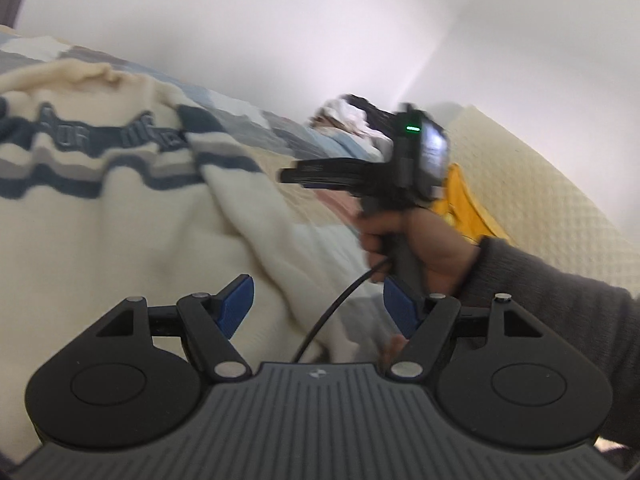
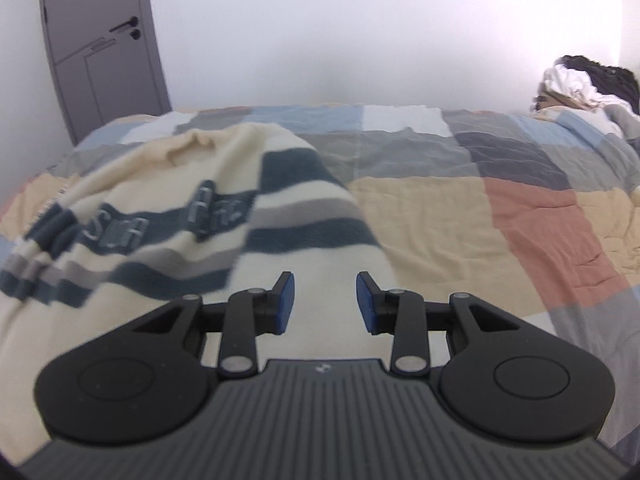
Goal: Fold large clothes
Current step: 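Grasp a fold of the blanket with the right gripper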
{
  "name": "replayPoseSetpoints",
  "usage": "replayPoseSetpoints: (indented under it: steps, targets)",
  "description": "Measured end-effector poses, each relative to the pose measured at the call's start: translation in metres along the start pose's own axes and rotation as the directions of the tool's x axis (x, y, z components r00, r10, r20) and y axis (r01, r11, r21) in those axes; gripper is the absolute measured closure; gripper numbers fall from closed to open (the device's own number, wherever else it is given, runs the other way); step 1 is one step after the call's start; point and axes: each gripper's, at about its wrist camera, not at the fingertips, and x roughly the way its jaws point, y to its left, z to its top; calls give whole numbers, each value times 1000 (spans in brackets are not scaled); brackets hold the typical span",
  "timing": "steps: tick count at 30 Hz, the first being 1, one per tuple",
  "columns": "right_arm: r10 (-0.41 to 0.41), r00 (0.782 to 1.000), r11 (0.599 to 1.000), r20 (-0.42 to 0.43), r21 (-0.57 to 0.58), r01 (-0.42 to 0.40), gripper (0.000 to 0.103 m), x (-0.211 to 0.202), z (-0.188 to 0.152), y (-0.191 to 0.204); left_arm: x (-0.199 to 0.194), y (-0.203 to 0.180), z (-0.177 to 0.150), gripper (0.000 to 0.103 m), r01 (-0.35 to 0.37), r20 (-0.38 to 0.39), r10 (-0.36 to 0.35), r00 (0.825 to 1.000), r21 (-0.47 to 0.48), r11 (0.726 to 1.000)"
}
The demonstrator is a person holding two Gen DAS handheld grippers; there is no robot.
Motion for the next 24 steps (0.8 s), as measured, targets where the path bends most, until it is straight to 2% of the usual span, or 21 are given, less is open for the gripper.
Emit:
replayPoseSetpoints:
  steps: [2, 4, 7, 9, 11, 13, 15, 16, 17, 18, 19, 21, 22, 23, 24]
  targets:
    - [1, 1000, 1000, -11, 3, -1, 66, 7, -1, 1, 1, -1, 0, 27, 13, 1, -13, 1000, 6, 1000]
    - [12, 999, 1000, -36, 15, -11, 66, 12, -2, 2, -1, 4, 2, 27, -5, 19, 5, 1000, -9, 1000]
    - [46, 995, 998, -91, 43, -43, 66, 13, -9, 6, -9, 23, 8, 26, -87, 56, 91, 994, -76, 993]
    - [78, 989, 995, -130, 75, -68, 66, 8, -15, 10, -12, 41, 12, 26, -155, 72, 166, 984, -131, 979]
    - [116, 981, 988, -154, 117, -98, 65, 2, -21, 12, -12, 59, 15, 26, -247, 67, 261, 963, -172, 954]
    - [141, 978, 984, -156, 129, -121, 52, -5, -26, 16, -10, 75, 16, 26, -326, 61, 343, 937, -192, 926]
    - [150, 976, 983, -155, 131, -130, 34, -10, -33, 21, -7, 91, 18, 26, -403, 50, 422, 905, -215, 889]
    - [154, 975, 983, -163, 130, -133, 32, -11, -38, 24, -4, 99, 18, 26, -441, 44, 461, 886, -225, 869]
    - [149, 974, 986, -173, 107, -132, 32, -10, -45, 27, -2, 106, 17, 26, -476, 39, 498, 866, -239, 847]
    - [103, 975, 994, -198, 57, -94, 32, -6, -54, 34, 0, 114, 16, 26, -505, 28, 528, 849, -255, 825]
    - [49, 970, 999, -238, -4, -51, 32, 1, -62, 41, 2, 121, 16, 26, -521, 13, 545, 838, -272, 809]
    - [27, 967, 999, -252, -38, -38, 38, 6, -64, 43, 7, 134, 15, 26, -536, -11, 561, 828, -310, 785]
    - [20, 969, 999, -247, -27, -28, 49, 5, -61, 41, 5, 137, 14, 26, -541, -16, 567, 823, -324, 776]
    - [8, 970, 999, -243, -30, -16, 74, 3, -57, 40, 6, 138, 13, 26, -542, -16, 570, 822, -331, 772]
    - [-2, 972, 1000, -234, -31, -6, 84, 0, -53, 38, 6, 138, 13, 26, -541, -13, 570, 821, -333, 772]
